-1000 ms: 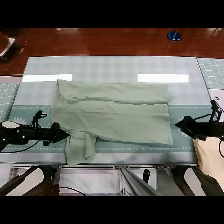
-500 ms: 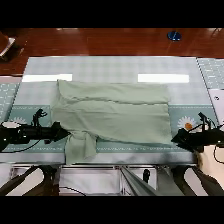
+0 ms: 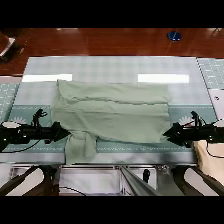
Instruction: Fold the shirts.
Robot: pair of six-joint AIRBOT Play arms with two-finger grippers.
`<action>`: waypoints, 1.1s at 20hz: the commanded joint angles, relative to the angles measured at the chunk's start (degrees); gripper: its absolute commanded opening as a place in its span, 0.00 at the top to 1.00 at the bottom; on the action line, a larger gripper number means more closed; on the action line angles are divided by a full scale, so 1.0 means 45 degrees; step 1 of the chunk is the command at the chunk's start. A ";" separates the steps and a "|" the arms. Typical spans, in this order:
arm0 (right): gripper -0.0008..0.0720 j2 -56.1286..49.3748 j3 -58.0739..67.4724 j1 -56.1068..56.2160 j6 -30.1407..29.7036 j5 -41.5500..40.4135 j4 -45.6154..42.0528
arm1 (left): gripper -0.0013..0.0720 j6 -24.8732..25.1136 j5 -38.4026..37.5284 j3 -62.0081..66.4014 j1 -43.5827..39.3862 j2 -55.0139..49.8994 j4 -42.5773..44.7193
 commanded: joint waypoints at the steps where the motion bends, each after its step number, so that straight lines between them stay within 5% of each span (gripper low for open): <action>1: 0.80 -0.0437 0.0092 0.0787 -0.1243 -0.0641 0.1962 | 0.95 -0.0010 0.0228 0.0024 0.0000 -0.0005 -0.0019; 2: 0.95 -0.0466 0.0262 0.1190 -0.1608 -0.0753 0.2021 | 0.95 -0.0005 0.0185 0.0112 0.0010 -0.0005 -0.0010; 9: 0.95 -0.0860 0.4143 0.1462 -0.1321 -0.0792 0.1768 | 0.95 -0.0418 -0.0369 0.3808 -0.0369 -0.0457 -0.1302; 17: 0.95 -0.4945 0.7951 0.1472 -0.2215 -0.0801 0.4323 | 0.95 -0.2943 -0.0461 1.2230 -0.2914 -0.6135 -0.1282; 22: 0.95 -0.6669 0.9384 0.1472 -0.2385 -0.0879 0.5085 | 0.95 -0.4182 -0.0797 1.5164 -0.3186 -0.8913 -0.0957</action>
